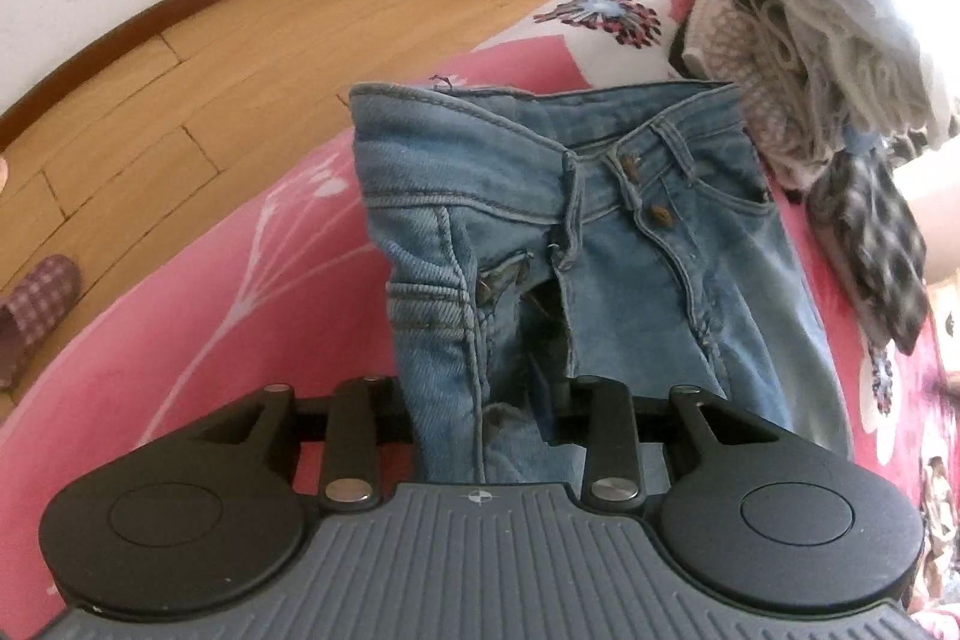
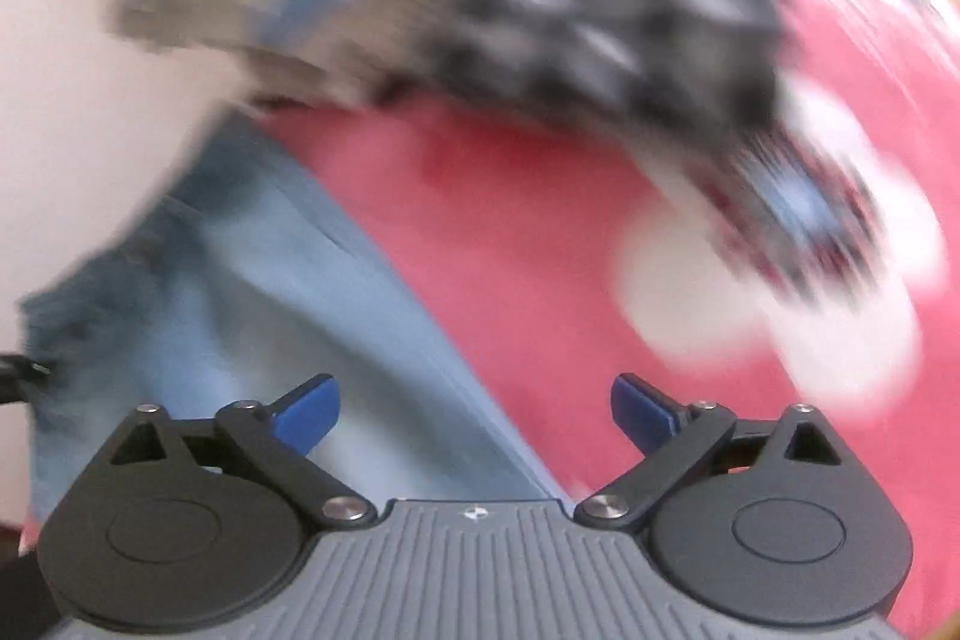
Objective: Fold clothes
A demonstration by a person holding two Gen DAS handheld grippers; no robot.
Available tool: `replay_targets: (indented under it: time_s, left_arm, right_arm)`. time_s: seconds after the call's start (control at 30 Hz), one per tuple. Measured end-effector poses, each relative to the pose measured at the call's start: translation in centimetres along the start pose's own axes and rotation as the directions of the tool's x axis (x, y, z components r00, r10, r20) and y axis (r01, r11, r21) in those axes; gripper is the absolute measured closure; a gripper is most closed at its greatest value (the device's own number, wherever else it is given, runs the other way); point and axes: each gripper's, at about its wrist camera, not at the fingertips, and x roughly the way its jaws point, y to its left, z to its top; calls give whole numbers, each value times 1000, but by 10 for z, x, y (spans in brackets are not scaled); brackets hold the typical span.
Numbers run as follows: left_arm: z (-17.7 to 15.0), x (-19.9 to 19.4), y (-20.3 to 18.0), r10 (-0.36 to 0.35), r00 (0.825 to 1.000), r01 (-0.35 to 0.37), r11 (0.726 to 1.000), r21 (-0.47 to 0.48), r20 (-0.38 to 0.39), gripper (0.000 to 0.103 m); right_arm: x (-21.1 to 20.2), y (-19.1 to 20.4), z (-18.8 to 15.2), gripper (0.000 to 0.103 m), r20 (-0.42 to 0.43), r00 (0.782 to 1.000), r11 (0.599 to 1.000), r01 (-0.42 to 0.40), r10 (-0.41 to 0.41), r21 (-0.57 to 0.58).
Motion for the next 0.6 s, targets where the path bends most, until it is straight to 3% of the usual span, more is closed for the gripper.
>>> replay_targets:
  time_s: [0.07,0.13,0.17,0.23,0.33,0.4,0.5,0.57,0.6]
  left_arm:
    - [-1,-1,-3,15,1000,-15,1000,11,2,71]
    - [-2,0,-8,45,999,-45,998,32,4,71]
    - [-4,1,-11,64,998,-64,997,45,6,72]
    - [-6,3,-17,101,995,-102,992,70,18,74]
    - [-11,4,-24,145,988,-149,984,99,51,84]
    - [-16,1,-25,147,987,-153,984,90,70,87]
    - [-20,-5,-23,127,988,-132,990,57,84,90]
    - [-22,-5,-21,110,991,-114,992,54,80,90]
    - [-22,-4,-19,101,992,-106,992,64,74,90]
  right_arm:
    - [14,-16,-15,12,-50,999,999,-1,3,47]
    - [29,-13,-24,50,-96,995,999,29,-26,30]
    - [32,-7,-27,56,-110,993,999,45,-44,3]
    - [27,14,-30,96,-97,988,987,107,-119,-118]
    - [11,37,-20,99,19,969,937,243,-246,-250]
    - [-5,39,-2,99,113,954,920,298,-278,-255]
    - [-8,46,26,98,183,928,891,365,-324,-271]
    - [14,46,33,93,151,925,870,380,-349,-314]
    - [26,46,36,79,133,923,859,385,-361,-337]
